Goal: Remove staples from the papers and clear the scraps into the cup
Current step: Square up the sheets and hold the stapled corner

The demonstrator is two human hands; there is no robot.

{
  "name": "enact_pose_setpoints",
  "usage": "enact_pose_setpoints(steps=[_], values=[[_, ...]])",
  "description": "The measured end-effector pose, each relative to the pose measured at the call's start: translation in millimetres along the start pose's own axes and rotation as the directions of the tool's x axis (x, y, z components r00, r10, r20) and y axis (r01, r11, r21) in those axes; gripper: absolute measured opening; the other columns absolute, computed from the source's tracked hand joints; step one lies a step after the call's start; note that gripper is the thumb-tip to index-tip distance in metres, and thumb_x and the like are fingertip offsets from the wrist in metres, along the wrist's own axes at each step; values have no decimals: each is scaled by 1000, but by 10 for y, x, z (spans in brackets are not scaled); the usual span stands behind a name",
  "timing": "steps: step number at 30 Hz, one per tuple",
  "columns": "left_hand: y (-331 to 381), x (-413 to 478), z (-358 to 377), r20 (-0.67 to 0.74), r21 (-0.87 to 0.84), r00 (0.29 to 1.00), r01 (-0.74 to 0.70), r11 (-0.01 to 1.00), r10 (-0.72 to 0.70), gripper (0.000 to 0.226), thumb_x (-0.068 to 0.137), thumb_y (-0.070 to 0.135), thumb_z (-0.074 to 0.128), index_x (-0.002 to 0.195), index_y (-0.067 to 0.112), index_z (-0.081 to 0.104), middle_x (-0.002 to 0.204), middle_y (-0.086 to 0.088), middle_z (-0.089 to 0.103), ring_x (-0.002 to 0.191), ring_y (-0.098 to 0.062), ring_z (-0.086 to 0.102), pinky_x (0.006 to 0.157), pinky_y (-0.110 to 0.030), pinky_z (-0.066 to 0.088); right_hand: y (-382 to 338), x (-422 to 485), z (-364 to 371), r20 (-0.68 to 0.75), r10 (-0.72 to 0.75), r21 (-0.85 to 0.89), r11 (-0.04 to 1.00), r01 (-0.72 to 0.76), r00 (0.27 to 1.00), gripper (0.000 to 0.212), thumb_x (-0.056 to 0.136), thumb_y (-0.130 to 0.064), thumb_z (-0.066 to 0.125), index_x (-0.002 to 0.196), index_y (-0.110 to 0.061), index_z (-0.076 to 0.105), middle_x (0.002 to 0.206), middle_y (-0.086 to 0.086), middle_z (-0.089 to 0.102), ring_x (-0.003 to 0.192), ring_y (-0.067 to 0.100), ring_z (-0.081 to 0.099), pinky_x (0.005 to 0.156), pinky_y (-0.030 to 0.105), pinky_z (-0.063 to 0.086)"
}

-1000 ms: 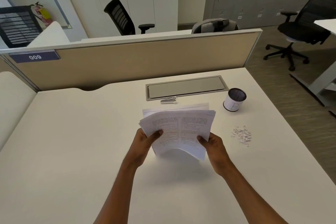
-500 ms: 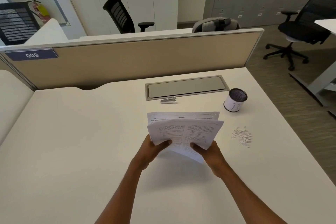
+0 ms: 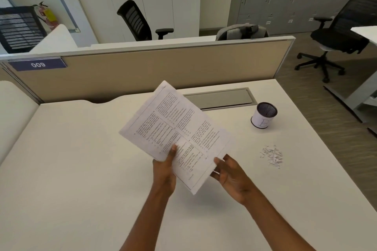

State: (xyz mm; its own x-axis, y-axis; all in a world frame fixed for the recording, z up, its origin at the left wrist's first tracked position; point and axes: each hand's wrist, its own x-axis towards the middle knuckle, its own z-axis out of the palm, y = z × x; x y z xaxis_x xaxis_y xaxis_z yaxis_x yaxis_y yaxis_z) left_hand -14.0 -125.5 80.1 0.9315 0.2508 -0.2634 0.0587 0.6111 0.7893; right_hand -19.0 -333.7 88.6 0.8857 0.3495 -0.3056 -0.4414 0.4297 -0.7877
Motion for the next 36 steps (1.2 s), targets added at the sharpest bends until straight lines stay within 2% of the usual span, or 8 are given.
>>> enact_pose_setpoints(steps=[2,7,13,17,21,24,30,36], values=[[-90,-98,136,-57,-29,998,12,1000,-14,50,101,1,66,144,25,59,137,-8,76,121,-33,75,97,-56,64,96,21,226,-35,-46,-24,999,45,998,51,101,-8,63,148,-20,51,144,9,64,132,29,62,111,51,49],[-207,-222,213,-114,-63,991,59,996,-66,52,98,0,71,143,23,61,135,-7,76,121,-31,75,102,-57,61,204,107,262,-335,-93,-25,996,90,937,36,96,-8,70,130,-21,66,126,10,76,116,34,72,101,60,55],[179,-46,-229,-98,-88,988,109,990,-118,43,100,-11,58,137,8,66,132,-14,77,112,-26,79,93,-42,66,20,22,-113,-390,-46,-141,990,-10,920,33,92,-5,73,125,-7,70,116,12,79,108,34,75,100,56,57],[553,118,-609,30,177,977,204,963,-213,35,103,-5,53,127,10,74,127,-17,78,100,-24,81,81,-35,68,-156,-127,-413,-332,-15,-215,975,-60,943,34,93,-5,72,127,-8,69,120,14,77,111,35,74,100,56,57],[683,125,-775,196,385,901,292,875,-387,36,105,4,57,138,6,69,138,-23,72,116,-35,76,99,-49,64,-252,-254,-523,-266,-23,-367,927,-79,964,32,95,-11,72,126,-11,70,117,11,79,104,31,77,90,48,62],[583,45,-714,228,471,861,311,825,-455,38,103,9,61,139,5,68,138,-23,72,123,-42,72,100,-55,62,-236,-293,-507,-227,-39,-423,904,-63,973,31,94,-15,73,125,-12,71,115,8,80,105,28,77,89,43,63],[316,-82,-602,186,443,936,192,876,-299,42,95,10,71,137,11,69,133,-17,76,123,-37,73,106,-58,58,-100,-259,-428,-309,-168,-444,896,14,936,19,92,-13,76,110,-18,76,102,-4,83,95,12,78,73,21,61],[41,-179,-733,140,436,979,76,897,-151,35,88,11,84,121,17,78,124,-13,80,119,-34,75,94,-42,65,157,-263,-506,-320,-136,-431,902,-16,938,25,88,-13,80,111,-21,76,105,-3,82,100,18,77,82,30,64]])
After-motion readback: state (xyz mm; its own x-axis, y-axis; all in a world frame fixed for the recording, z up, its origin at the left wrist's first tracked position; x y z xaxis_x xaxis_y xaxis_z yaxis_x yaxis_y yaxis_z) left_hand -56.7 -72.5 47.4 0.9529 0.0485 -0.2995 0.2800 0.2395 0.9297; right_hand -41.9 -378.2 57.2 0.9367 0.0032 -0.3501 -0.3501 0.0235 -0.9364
